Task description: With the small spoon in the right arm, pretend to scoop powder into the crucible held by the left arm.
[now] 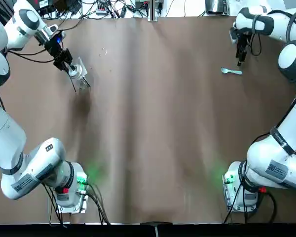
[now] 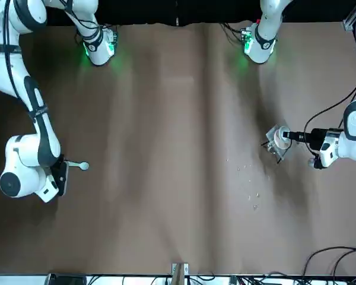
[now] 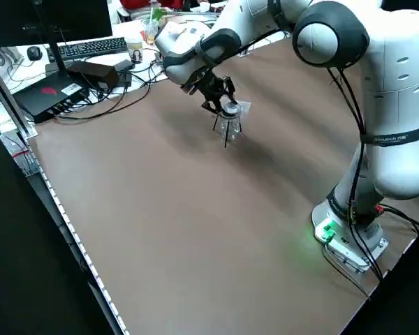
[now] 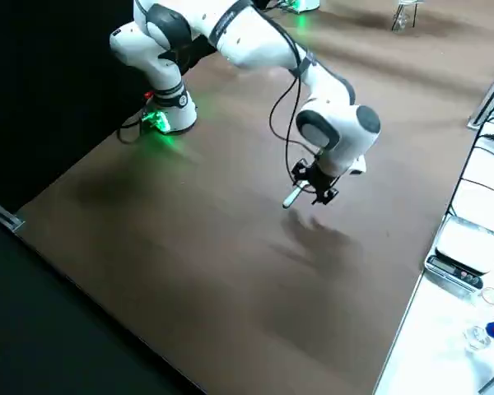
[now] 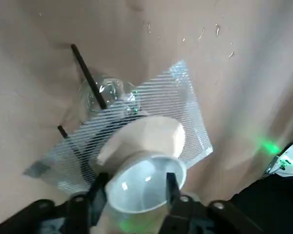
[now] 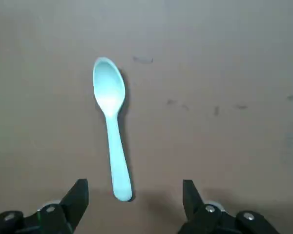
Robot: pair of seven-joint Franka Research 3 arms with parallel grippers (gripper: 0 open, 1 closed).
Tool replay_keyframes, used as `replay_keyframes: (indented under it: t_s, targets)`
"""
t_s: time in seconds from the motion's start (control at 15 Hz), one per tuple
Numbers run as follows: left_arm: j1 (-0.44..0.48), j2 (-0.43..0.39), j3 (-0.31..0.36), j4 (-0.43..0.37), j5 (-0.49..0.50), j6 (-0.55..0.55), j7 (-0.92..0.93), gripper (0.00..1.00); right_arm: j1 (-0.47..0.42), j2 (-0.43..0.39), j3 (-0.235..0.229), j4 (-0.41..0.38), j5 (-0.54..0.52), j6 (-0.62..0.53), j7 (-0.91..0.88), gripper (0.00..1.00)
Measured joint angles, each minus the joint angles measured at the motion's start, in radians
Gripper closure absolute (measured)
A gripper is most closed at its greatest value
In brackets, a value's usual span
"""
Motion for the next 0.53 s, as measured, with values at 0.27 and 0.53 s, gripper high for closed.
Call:
replay_keyframes:
  t_s: [0.27, 0.53]
  targets:
    - [0.0, -0.002, -0.01, 0.029, 0.0, 0.0, -0.014, 0.18, 0.046, -0.08, 0.047, 0.032, 0.001, -0.14, 0.166, 0.05]
    - [-0.002, -0.01, -0.05, 0.056, 0.0, 0.0, -0.092, 0.18, 0.067, -0.17, 0.11, 0.051, 0.001, -0.242, 0.338, 0.01]
